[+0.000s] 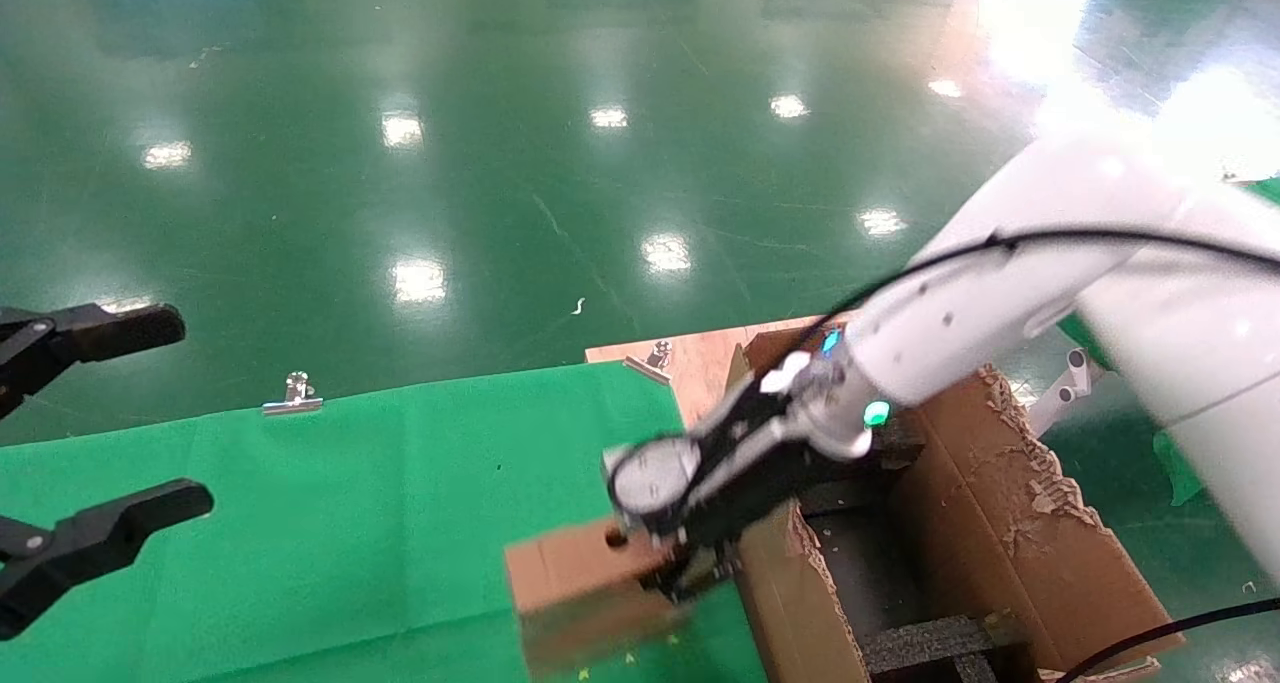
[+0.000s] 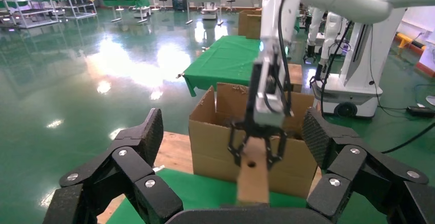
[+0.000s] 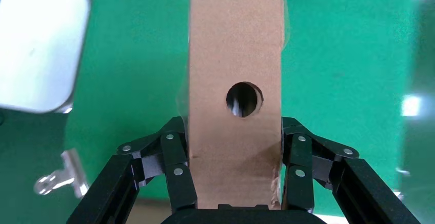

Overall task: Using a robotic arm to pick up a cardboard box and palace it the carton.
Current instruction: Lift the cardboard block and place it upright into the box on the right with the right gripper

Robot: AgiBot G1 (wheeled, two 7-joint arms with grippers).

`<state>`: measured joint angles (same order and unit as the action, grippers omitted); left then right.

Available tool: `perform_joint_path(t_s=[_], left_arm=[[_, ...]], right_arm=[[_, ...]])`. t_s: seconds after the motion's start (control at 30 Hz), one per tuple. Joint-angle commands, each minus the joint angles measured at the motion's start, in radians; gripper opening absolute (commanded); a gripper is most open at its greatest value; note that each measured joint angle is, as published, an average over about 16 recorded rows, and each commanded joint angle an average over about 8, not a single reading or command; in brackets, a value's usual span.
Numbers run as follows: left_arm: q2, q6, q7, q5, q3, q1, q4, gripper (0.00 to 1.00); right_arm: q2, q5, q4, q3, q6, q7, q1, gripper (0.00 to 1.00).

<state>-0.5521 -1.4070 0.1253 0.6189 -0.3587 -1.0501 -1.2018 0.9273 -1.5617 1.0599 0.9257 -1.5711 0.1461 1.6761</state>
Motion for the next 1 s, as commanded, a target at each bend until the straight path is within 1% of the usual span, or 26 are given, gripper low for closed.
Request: perform_joint_path(t_s=[0.03, 0.23, 0.33, 0.47, 0.73, 1.0], left_arm=[[0.0, 0.0, 0.0, 0.0, 0.0, 0.0, 0.0, 1.0], [0.0, 0.0, 0.0, 0.0, 0.0, 0.0, 0.0, 1.0], [0.0, 0.0, 0.0, 0.0, 0.0, 0.0, 0.0, 1.0], [0.0, 0.0, 0.0, 0.0, 0.0, 0.0, 0.0, 1.0], [0.0, 0.0, 0.0, 0.0, 0.0, 0.0, 0.0, 1.0], [0.0, 0.0, 0.0, 0.0, 0.0, 0.0, 0.0, 1.0]], right_arm=[[-0.001, 0.018, -0.015, -0.007, -0.002, 0.0, 0.019, 0.0], [-0.032, 0.08, -0.063, -0.002, -0.015, -0.019, 0.162, 0.0], [-0.055, 0.116, -0.079, 0.015, -0.018, -0.025, 0.23, 0.0], [-0.087, 0.162, -0.098, 0.048, -0.018, -0.029, 0.298, 0.0], [-0.167, 0.202, -0.141, 0.12, -0.013, -0.04, 0.381, 0.0], [-0.315, 0.188, -0.175, 0.187, -0.012, -0.042, 0.448, 0.0]])
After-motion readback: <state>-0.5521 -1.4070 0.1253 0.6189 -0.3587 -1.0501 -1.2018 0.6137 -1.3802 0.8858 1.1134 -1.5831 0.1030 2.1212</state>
